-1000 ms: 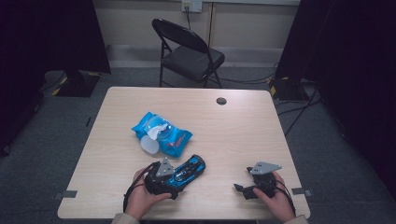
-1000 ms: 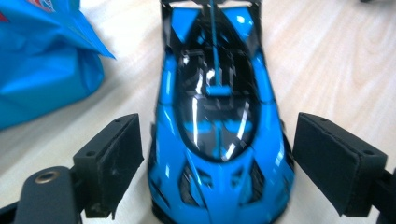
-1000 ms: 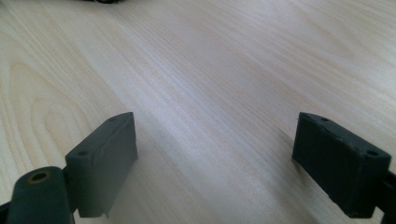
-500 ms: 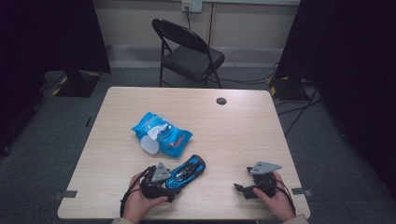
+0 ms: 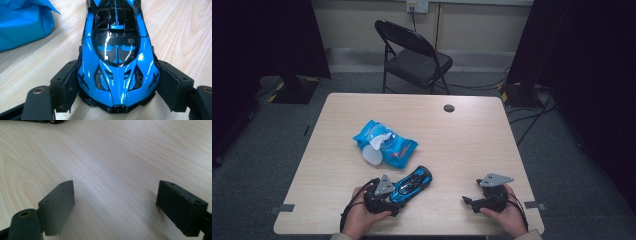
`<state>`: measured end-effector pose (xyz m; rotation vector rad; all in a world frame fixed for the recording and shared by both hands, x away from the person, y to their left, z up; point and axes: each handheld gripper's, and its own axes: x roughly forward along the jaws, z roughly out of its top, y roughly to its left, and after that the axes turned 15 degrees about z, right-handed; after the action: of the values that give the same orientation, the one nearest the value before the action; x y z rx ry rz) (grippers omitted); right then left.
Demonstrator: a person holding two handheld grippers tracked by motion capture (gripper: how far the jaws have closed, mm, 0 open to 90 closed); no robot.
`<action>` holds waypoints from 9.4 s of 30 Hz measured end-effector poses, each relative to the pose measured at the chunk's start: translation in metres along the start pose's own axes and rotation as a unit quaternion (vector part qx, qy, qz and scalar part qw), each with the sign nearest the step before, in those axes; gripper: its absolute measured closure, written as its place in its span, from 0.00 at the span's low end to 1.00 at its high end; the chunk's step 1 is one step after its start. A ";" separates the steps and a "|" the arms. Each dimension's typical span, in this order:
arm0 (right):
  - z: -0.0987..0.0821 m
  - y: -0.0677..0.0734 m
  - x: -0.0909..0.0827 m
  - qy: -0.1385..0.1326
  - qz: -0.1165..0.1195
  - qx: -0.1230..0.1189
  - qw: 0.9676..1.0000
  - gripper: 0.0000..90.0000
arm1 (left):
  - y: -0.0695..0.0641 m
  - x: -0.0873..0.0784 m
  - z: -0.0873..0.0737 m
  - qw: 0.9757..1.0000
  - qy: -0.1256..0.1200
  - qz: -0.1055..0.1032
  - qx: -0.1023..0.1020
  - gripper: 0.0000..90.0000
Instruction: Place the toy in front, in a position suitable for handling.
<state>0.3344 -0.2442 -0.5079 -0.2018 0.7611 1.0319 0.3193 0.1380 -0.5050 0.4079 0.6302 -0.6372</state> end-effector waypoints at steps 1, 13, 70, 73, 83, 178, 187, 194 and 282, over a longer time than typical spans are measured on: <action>0.001 0.001 0.000 0.004 -0.002 0.002 1.000 0.18 | 0.000 0.000 0.000 1.000 0.000 -0.001 0.001 0.28; 0.032 0.015 0.012 0.017 0.039 -0.005 0.999 0.29 | 0.001 0.000 0.000 1.000 -0.001 -0.002 0.002 0.28; 0.211 0.027 0.064 0.007 0.105 -0.046 0.993 0.40 | 0.001 0.000 0.000 1.000 -0.002 -0.003 0.002 0.28; 0.217 0.029 0.067 0.008 0.105 -0.054 0.993 0.40 | 0.001 0.000 0.000 1.000 -0.002 -0.004 0.002 0.28; 0.232 0.032 0.080 0.004 0.105 -0.058 0.993 0.42 | 0.001 0.001 0.000 1.000 -0.002 -0.004 0.001 0.28; 0.286 0.040 0.142 -0.007 0.129 -0.061 0.990 1.00 | 0.005 0.002 0.001 1.000 -0.005 -0.019 0.005 0.28; 0.288 0.032 0.119 -0.041 0.122 -0.044 0.991 1.00 | 0.005 0.002 0.001 1.000 -0.005 -0.018 0.005 0.28; 0.288 0.029 0.098 -0.059 0.114 -0.036 0.991 1.00 | 0.005 0.002 0.001 1.000 -0.005 -0.018 0.005 0.28; 0.052 -0.044 0.025 -0.024 0.007 0.086 0.996 0.82 | 0.004 0.003 0.001 1.000 -0.003 -0.013 0.010 0.28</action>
<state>0.4032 -0.2240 -0.4949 -0.0231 0.8049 0.9756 0.3243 0.1393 -0.5051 0.4170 0.6255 -0.6702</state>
